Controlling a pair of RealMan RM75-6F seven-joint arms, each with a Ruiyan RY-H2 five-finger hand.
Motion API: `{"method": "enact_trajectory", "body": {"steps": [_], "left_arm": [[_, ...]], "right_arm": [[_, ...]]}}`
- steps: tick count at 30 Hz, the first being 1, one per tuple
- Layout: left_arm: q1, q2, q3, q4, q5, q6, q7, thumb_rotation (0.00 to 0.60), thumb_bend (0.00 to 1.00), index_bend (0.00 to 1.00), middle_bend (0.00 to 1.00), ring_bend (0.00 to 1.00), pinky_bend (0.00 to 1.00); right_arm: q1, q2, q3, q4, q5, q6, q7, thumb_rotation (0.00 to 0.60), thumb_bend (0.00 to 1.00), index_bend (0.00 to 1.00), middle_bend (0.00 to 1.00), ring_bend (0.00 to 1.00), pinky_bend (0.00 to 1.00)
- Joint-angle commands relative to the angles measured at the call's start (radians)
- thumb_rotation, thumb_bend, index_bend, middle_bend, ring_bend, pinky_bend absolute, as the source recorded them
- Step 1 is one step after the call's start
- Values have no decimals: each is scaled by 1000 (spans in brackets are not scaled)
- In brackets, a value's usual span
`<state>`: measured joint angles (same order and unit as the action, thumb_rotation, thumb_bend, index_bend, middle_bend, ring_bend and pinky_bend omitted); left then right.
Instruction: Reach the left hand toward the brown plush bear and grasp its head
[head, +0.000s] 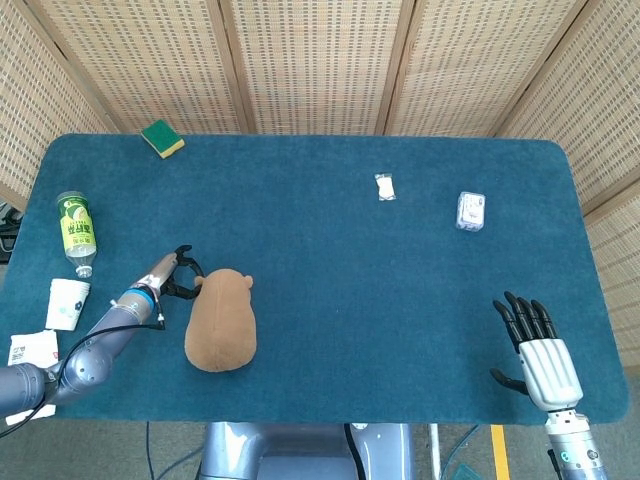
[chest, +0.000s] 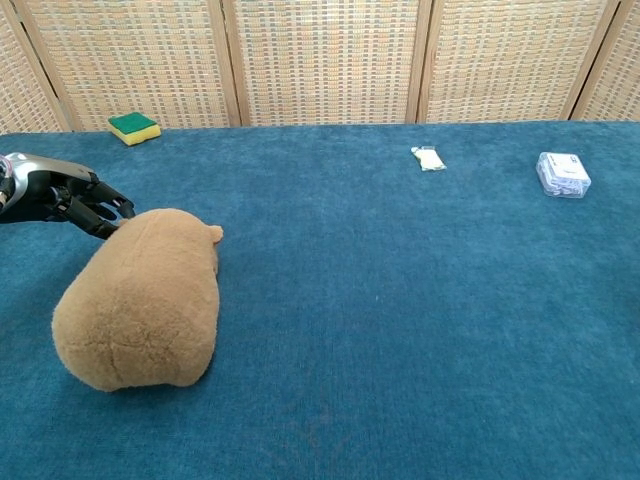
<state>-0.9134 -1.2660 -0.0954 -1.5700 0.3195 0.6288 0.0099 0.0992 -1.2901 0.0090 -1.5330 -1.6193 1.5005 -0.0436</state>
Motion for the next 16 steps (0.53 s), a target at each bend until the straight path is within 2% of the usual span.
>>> {"method": "enact_trajectory", "body": {"steps": [1,16], "left_arm": [[2,-3,-1,1,0,3,-3,600,440,540,0,0,0],[13,4,-13,1,15,-3,-22,600,459,573,0,0,0]], "right_arm": [[0,0,0,0,0,-1,1,600,91,0,0,0,0],[2,-2,-5,-1,3,-13,-2,600,91,0,0,0,0]]}}
